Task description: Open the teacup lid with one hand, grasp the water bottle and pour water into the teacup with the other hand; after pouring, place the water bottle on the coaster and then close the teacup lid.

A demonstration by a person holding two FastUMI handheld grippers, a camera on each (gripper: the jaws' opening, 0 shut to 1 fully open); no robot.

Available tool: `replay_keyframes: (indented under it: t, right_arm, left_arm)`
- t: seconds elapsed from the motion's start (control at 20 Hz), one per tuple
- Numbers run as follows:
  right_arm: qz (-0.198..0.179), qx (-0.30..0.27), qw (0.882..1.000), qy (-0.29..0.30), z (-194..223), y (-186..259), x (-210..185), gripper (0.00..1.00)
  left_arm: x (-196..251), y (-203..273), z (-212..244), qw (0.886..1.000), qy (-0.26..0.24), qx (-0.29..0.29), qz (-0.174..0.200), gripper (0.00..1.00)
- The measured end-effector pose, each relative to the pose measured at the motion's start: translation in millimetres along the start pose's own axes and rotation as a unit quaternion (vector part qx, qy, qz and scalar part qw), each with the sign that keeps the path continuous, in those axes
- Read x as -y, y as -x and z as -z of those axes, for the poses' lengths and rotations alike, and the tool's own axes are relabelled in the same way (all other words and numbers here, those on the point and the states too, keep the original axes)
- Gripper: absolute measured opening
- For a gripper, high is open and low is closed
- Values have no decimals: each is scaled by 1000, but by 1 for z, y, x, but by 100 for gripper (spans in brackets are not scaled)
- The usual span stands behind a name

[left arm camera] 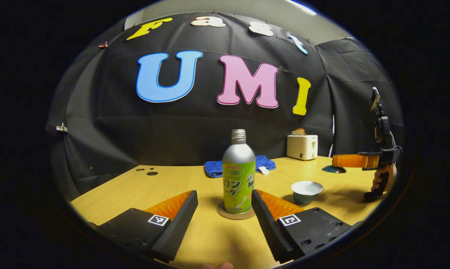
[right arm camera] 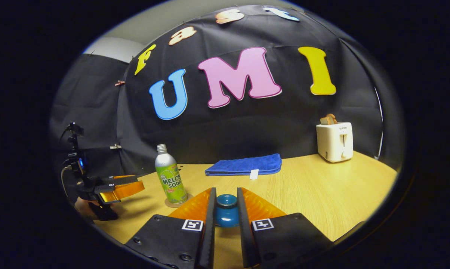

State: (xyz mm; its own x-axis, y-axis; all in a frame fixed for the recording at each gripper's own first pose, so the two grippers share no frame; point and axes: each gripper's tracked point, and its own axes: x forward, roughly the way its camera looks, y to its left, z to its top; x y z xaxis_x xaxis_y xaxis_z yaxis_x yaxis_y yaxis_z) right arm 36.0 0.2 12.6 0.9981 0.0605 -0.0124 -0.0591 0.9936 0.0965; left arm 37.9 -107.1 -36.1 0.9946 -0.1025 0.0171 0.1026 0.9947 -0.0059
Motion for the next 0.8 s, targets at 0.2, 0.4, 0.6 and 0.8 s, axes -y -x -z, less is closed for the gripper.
replay_keyframes:
  t: [0.2,0.4,0.6,0.8]
  right_arm:
    - [-12,-41,999,34,16,-27,-23,33]
    - [-9,-66,997,49,28,-40,-31,33]
    - [-9,-86,994,63,38,-45,-36,33]
    - [-9,-109,992,71,49,-45,-34,33]
  left_arm:
    - [-13,3,5,1000,-4,-9,-26,92]
    - [-10,-1,2,1000,-4,-10,-25,93]
    - [-10,0,2,999,-5,-10,-30,93]
    - [-10,-2,2,1000,-4,-10,-30,93]
